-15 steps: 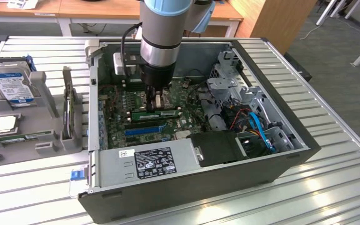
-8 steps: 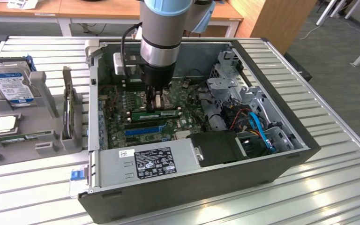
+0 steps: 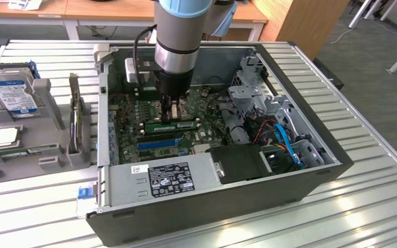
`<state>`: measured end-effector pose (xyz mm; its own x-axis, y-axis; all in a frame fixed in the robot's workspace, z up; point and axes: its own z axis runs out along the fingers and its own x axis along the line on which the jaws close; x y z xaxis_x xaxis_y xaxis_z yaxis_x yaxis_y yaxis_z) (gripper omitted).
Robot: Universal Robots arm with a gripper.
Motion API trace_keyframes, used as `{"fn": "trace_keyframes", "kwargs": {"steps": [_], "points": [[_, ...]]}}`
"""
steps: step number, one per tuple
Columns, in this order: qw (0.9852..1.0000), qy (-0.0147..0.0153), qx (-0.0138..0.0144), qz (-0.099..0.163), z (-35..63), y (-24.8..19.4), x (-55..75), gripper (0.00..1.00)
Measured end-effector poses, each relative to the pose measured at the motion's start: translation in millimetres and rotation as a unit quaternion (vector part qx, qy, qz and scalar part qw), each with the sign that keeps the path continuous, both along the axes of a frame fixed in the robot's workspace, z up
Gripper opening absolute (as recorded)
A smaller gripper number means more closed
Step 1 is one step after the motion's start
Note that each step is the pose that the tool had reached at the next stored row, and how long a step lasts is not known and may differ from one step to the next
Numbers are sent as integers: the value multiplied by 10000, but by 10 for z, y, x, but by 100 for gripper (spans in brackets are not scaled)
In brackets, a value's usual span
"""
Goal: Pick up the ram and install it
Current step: 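Press down the ram until it locks into place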
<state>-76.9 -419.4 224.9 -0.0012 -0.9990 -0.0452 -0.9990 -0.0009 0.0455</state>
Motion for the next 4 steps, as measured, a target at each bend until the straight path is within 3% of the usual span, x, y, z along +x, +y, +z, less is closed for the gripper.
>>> {"fn": "trace_keyframes", "kwargs": {"steps": [4], "points": [[10000,0,0,0,0,0,0,10]]}}
